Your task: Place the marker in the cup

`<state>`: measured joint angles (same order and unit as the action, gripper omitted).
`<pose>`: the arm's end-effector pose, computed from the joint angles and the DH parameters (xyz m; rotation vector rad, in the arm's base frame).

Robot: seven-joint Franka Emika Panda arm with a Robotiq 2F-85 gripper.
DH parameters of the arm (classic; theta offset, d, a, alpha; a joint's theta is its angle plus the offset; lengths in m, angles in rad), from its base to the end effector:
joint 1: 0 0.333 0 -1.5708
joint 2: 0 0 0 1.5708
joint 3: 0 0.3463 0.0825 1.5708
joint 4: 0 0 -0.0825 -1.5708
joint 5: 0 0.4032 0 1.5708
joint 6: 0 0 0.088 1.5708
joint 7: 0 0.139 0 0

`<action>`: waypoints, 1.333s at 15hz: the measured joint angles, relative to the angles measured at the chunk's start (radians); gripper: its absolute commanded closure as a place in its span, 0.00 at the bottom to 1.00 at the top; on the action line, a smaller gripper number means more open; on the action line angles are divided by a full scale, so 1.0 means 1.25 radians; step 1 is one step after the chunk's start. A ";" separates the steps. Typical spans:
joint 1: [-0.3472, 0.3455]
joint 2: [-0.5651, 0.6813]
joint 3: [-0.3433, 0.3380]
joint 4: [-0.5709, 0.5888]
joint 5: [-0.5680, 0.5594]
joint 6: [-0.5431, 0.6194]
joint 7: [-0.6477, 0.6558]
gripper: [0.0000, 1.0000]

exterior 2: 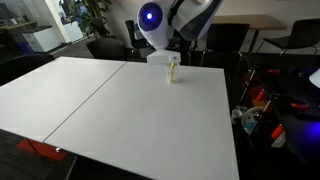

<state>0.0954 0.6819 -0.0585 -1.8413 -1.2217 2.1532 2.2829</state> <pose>0.6542 -0.0383 0.1366 1.8594 -1.4324 0.8735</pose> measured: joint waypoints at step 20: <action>-0.350 -0.181 0.275 -0.206 0.404 0.431 -1.031 0.00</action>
<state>-0.3424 0.4552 0.2852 -2.0982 -0.7168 2.6919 0.9937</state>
